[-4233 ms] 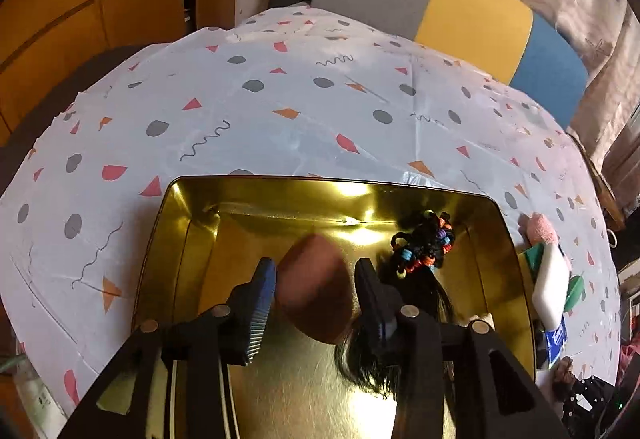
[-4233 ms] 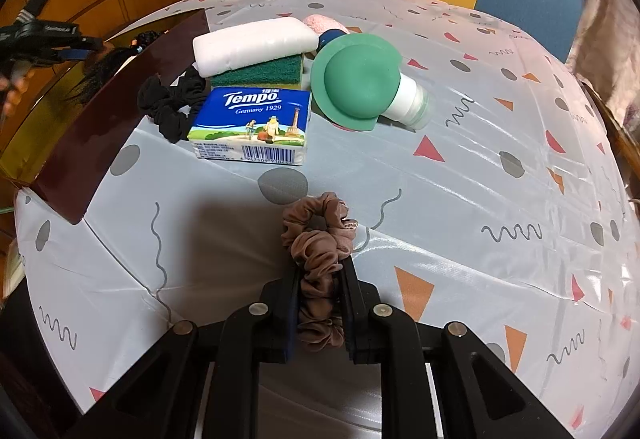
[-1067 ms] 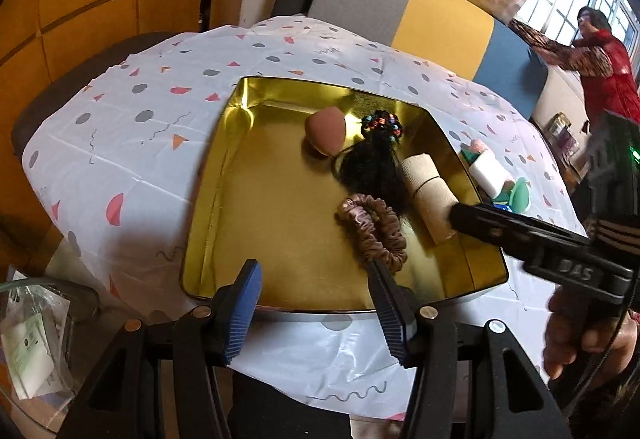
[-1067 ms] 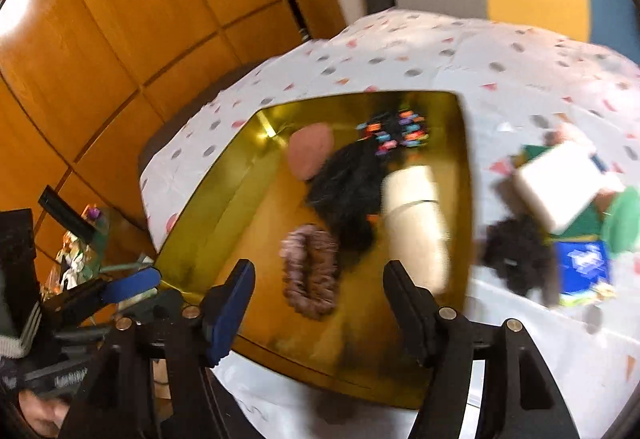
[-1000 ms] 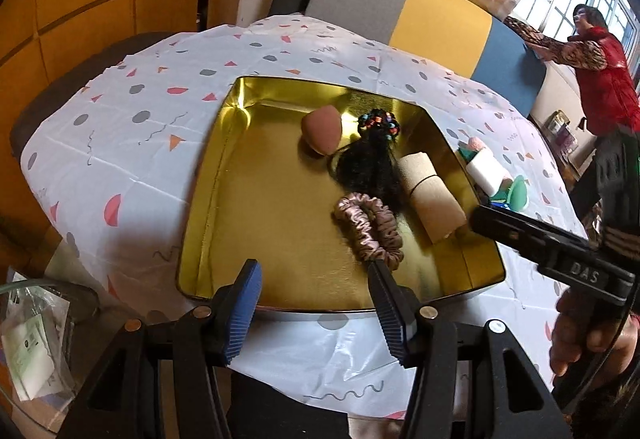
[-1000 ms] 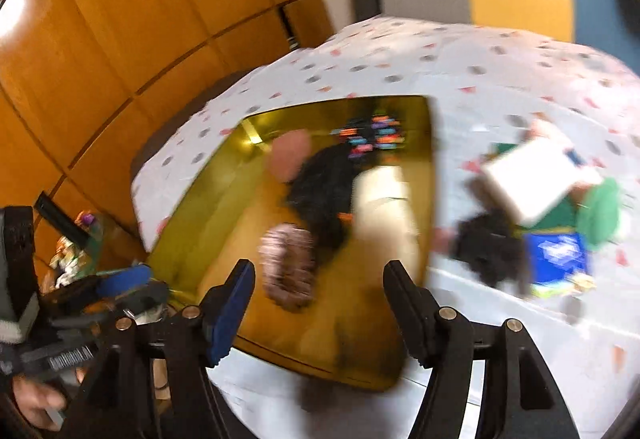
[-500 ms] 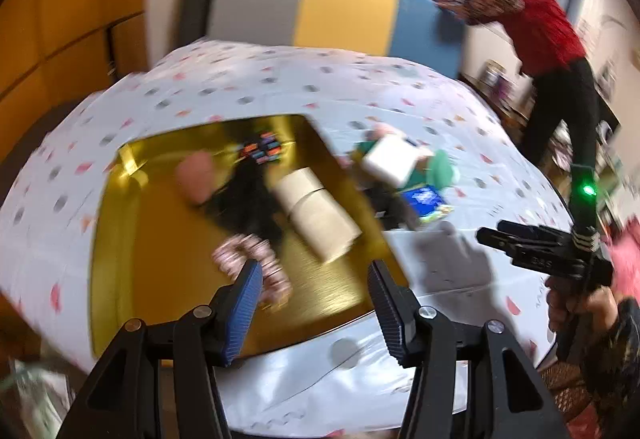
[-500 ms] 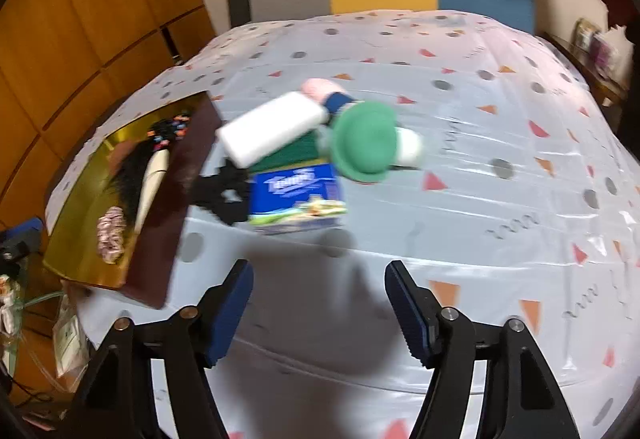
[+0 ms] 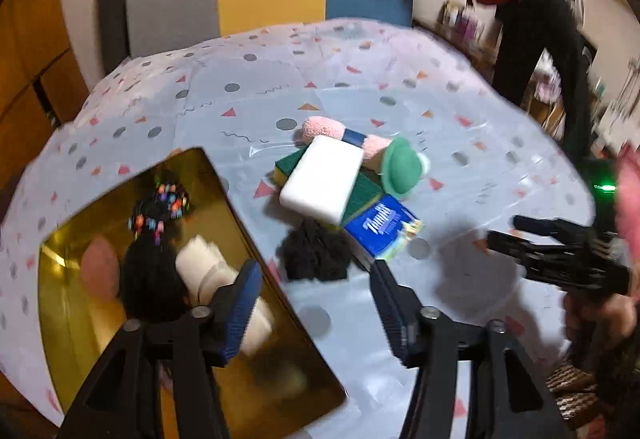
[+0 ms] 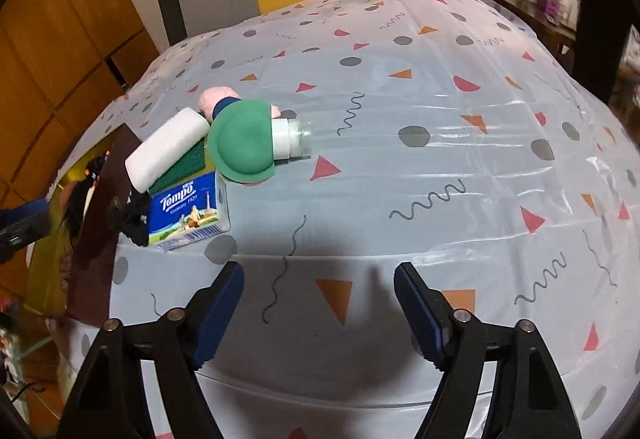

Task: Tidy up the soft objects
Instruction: 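Grasp the white foam block with the left tool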

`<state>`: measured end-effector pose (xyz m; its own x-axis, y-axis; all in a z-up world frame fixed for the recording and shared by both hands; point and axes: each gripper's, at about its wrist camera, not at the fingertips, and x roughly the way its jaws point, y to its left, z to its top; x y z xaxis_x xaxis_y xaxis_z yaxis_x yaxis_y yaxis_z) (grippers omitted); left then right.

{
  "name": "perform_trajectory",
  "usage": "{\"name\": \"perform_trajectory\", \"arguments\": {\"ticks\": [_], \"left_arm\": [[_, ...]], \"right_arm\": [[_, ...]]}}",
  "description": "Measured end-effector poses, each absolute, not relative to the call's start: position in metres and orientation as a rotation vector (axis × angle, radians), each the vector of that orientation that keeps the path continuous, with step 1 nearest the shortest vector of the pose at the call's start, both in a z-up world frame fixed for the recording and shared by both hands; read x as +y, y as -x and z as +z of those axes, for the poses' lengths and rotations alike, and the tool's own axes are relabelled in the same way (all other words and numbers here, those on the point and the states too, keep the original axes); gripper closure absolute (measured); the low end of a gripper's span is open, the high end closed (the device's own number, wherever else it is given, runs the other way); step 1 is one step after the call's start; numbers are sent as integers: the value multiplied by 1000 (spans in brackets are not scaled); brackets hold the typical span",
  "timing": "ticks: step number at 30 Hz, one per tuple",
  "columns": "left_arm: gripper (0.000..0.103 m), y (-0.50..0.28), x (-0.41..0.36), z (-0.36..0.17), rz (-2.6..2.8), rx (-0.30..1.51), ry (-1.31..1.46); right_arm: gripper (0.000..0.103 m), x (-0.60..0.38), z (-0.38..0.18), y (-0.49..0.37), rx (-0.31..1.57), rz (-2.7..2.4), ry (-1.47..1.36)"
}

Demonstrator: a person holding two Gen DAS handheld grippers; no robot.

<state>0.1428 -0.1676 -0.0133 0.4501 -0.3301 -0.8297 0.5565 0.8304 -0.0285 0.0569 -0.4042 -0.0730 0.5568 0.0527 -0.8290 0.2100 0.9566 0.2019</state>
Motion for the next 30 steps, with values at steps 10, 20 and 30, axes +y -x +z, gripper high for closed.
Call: {"name": "perform_trajectory", "arguments": {"ticks": [10, 20, 30], "left_arm": [[19, -210, -226, -51, -570, 1052, -369], [18, -235, -258, -73, -589, 1082, -450], [45, -225, -238, -60, -558, 1024, -341]], "right_arm": [[23, -408, -70, -61, 959, -101, -352], [22, -410, -67, -63, 949, -92, -378], [22, -404, -70, -65, 960, -95, -329]]}}
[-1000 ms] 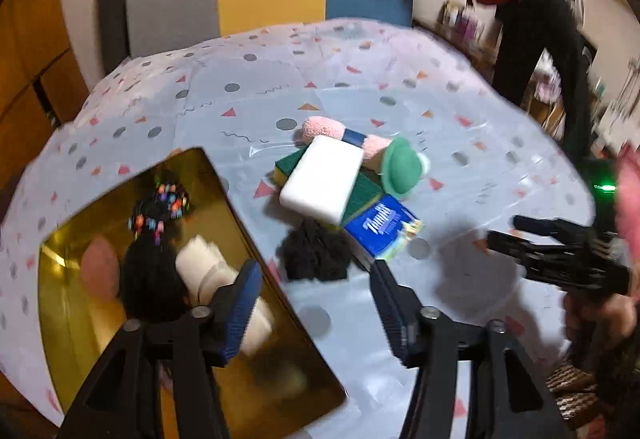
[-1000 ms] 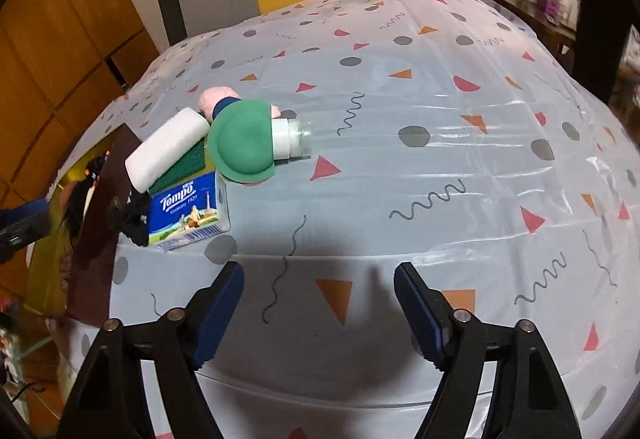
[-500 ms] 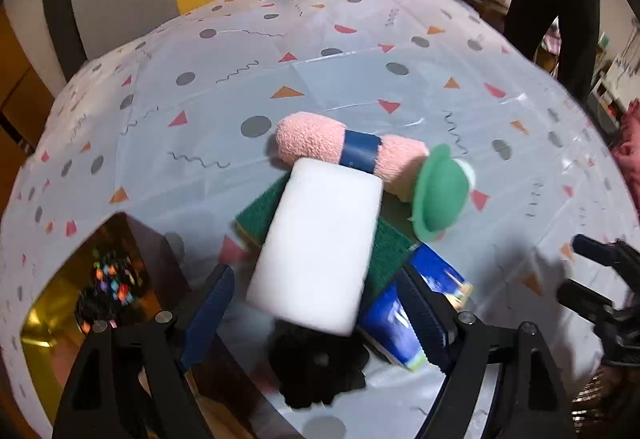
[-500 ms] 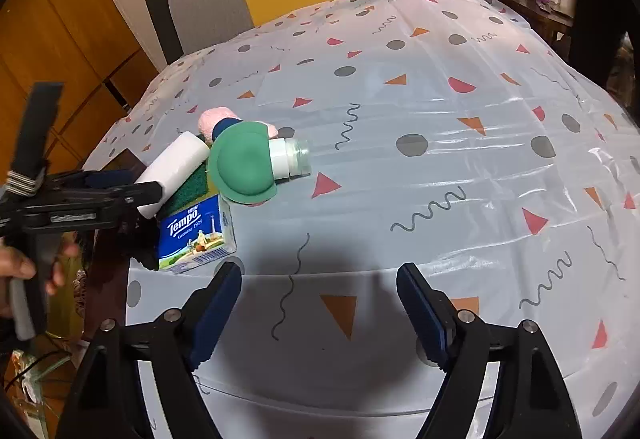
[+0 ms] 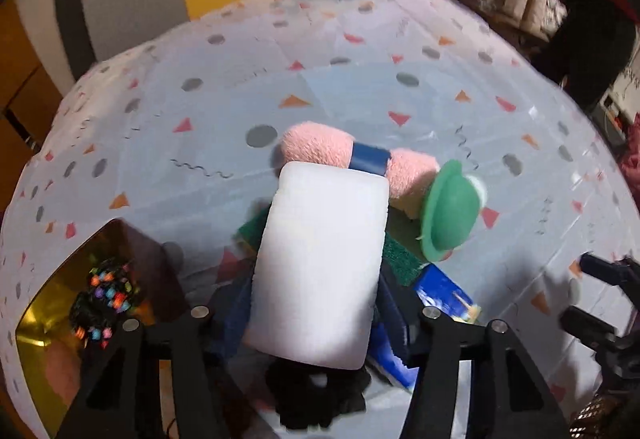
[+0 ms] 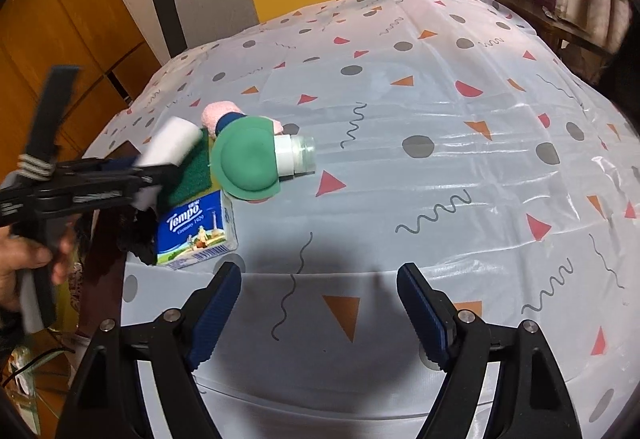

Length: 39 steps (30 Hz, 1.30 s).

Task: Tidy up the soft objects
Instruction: 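Grasp the white foam block with the left tool, then lift the white block with the left tool while the right tool grasps the blue Tempo tissue pack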

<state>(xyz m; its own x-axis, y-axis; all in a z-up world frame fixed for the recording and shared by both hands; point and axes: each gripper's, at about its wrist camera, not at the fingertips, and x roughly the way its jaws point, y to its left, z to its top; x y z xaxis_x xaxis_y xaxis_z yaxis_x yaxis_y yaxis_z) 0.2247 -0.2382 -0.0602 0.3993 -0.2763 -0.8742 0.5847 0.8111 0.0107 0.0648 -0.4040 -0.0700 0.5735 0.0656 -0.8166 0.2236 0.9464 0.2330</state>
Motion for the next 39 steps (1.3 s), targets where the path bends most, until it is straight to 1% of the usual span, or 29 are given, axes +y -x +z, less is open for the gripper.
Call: {"name": "perform_trajectory", "arguments": {"ticks": [6, 9, 11, 16, 21, 27, 28, 29, 30, 34, 39], "left_arm": [[45, -182, -198, -19, -578, 929, -200], [45, -160, -175, -7, -574, 904, -135], [45, -144, -159, -1, -566, 877, -108], [45, -117, -123, 0, -550, 866, -65], [44, -98, -88, -2, -520, 876, 5], [44, -85, -45, -8, -462, 888, 72], [44, -85, -37, -9, -446, 892, 84], [44, -85, -30, -11, -439, 899, 97], [44, -84, -25, -13, -432, 903, 108], [44, -83, -8, -16, -409, 903, 131], [44, -81, 3, -20, -389, 895, 155]], "right_arm": [[22, -398, -75, -66, 979, -78, -312], [15, -390, -77, -66, 981, -49, -297], [8, -382, -78, -67, 984, -8, -297], [0, -351, -77, -76, 980, 76, -246], [0, -321, -77, -111, 989, 108, -217], [0, -300, -93, -159, 1069, 88, -181], [4, -299, -96, -163, 1083, 94, -187], [26, -298, -98, -165, 1096, 90, -179], [30, -298, -99, -165, 1101, 71, -162], [31, -301, -94, -151, 1108, 53, -114], [30, -316, -87, -110, 1129, 45, -52]]}}
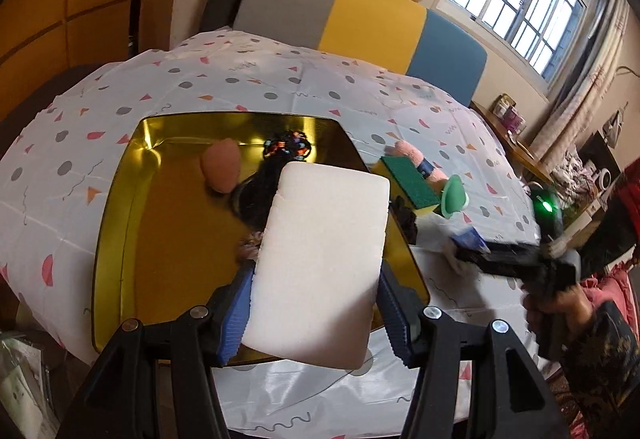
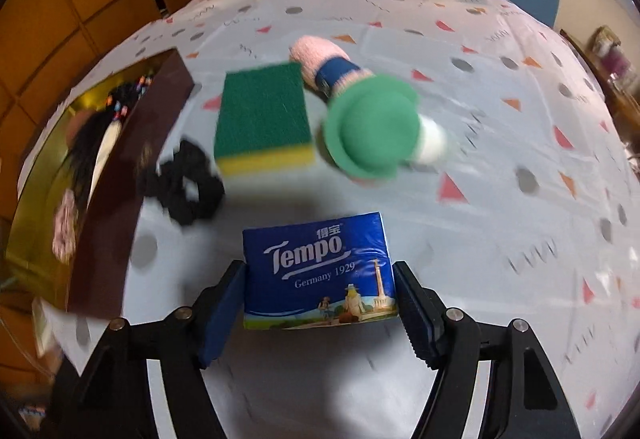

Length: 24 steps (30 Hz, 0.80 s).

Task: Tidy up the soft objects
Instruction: 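Lift the white block with the left tool while the right tool grasps the blue Tempo tissue pack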

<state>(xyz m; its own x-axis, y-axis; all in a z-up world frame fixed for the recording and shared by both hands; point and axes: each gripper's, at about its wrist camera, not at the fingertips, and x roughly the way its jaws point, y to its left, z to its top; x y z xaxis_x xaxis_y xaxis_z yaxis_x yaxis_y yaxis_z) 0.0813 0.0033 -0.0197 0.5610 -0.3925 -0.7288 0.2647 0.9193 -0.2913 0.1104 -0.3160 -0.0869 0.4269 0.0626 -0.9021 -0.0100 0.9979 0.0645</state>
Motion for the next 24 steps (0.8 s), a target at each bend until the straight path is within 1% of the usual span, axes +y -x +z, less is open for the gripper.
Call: {"name": "perform_trajectory", "arguments": {"ticks": [3, 5, 12, 18, 24], "left_arm": [[44, -81, 9, -24, -365, 900, 169], [44, -81, 14, -28, -347, 913, 177], [44, -88, 43, -37, -249, 953, 230], [44, -122, 67, -41, -145, 981, 259], [44, -166, 76, -50, -61, 1014, 222]], "right_arm": [[31, -328, -96, -84, 1137, 13, -19], [32, -335, -99, -73, 1103, 13, -36], [32, -342, -104, -63, 1054, 24, -72], [32, -344, -101, -61, 1050, 31, -67], [32, -344, -101, -61, 1050, 28, -64]]}}
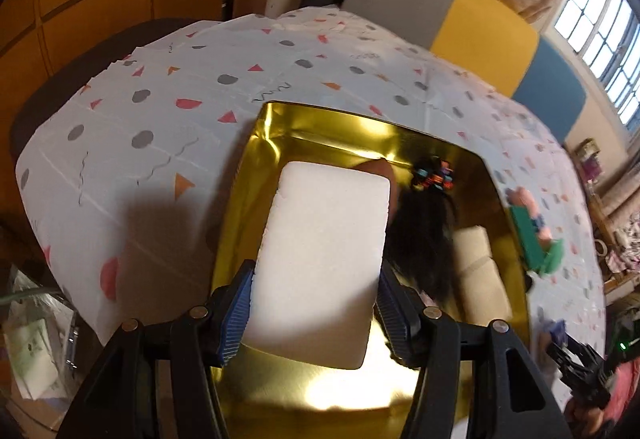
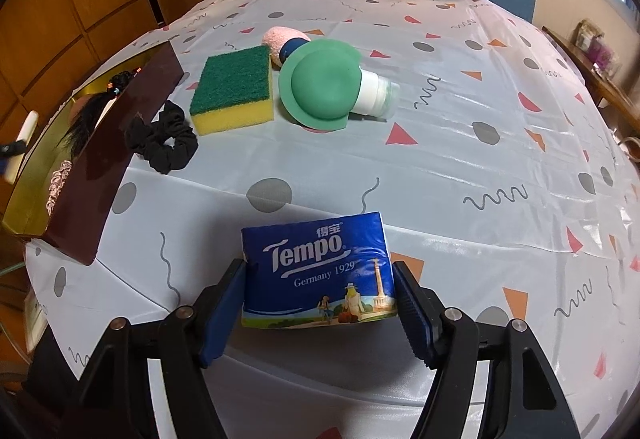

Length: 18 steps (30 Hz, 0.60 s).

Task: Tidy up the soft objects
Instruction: 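Lift the white block with the left tool while the right tool grasps the blue Tempo tissue pack, then lower the white block into the gold tray and open the left tool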

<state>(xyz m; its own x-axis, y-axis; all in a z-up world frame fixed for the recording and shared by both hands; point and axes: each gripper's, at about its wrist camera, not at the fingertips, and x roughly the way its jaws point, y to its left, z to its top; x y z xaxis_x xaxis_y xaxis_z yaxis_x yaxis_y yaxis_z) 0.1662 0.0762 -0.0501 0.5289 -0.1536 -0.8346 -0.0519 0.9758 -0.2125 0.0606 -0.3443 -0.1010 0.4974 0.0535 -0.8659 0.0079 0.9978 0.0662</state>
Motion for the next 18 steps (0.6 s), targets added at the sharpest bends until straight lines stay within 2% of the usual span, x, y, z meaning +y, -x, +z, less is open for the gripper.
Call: {"name": "perform_trajectory", "arguments": {"ticks": [11, 15, 18], "left_arm": [[42, -239, 69, -73, 33, 1071, 176], [37, -255, 64, -78, 19, 1089, 168], [26, -252, 64, -74, 12, 1068, 156]], "right_arm": [[31, -344, -102, -61, 1051, 27, -58], [31, -344, -101, -61, 1050, 27, -55], [31, -344, -101, -61, 1050, 27, -53]]}}
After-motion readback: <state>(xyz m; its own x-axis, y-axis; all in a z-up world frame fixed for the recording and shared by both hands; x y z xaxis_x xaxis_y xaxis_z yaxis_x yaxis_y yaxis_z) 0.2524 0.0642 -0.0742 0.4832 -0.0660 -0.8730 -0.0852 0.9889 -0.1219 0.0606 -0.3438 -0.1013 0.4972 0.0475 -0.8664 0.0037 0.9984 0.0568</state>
